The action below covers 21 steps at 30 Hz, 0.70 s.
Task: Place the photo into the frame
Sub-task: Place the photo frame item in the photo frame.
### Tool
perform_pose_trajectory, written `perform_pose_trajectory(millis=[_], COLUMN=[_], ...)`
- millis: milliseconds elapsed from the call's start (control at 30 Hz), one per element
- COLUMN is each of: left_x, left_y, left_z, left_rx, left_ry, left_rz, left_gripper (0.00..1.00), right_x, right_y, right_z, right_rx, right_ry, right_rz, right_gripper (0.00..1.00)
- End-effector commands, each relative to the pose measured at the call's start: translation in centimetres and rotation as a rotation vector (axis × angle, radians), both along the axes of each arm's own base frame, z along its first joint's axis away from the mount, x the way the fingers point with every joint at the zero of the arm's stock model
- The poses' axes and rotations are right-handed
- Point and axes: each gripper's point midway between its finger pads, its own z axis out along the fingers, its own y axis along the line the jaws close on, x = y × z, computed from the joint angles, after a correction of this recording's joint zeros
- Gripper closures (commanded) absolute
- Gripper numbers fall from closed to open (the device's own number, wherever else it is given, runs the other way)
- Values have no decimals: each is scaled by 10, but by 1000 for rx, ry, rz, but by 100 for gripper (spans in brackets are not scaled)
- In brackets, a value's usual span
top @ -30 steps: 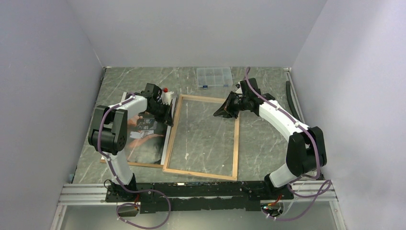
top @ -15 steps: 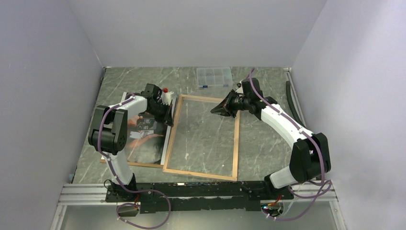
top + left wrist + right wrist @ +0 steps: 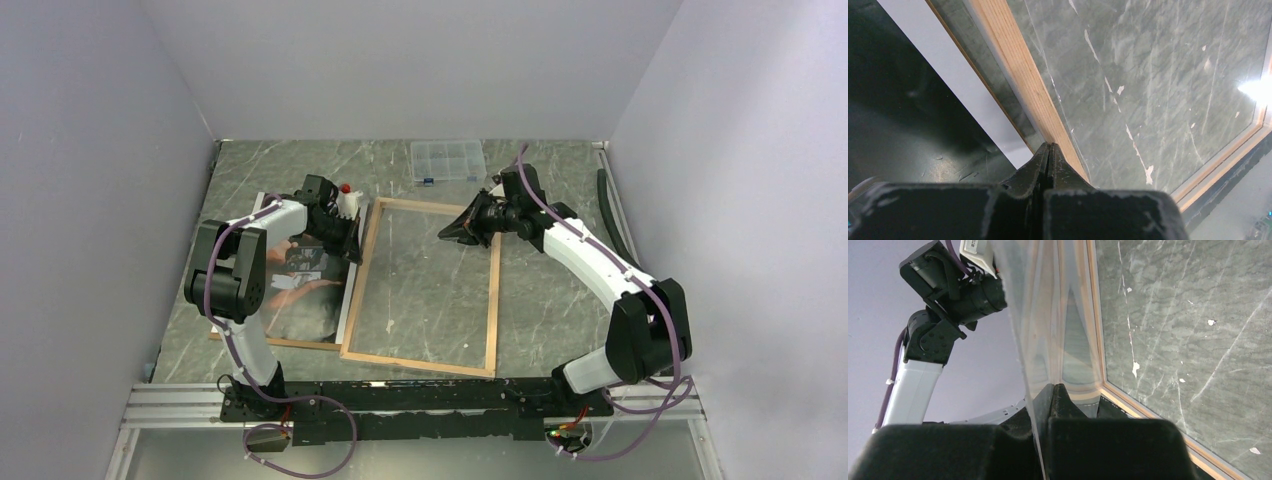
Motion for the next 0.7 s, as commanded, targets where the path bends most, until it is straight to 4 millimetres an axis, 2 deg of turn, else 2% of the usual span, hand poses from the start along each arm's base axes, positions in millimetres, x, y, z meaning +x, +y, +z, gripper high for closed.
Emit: perform_pose_trajectory(millis=[0, 400, 667], left_x=[-19, -19, -21], left_y=[0, 1, 1], left_z=[-12, -11, -13], left_rx=[18, 20, 20], left_ry=[56, 54, 59], left_rz=[-26, -27, -28], left_gripper=[97, 97, 97], right_x=[-8, -21, -26], right_y=[4, 1, 0], right_z=[30, 4, 16], right_rx=[37, -8, 0], right_ry=[-57, 33, 8], right_rz=[23, 65, 68], right_gripper=[100, 100, 100])
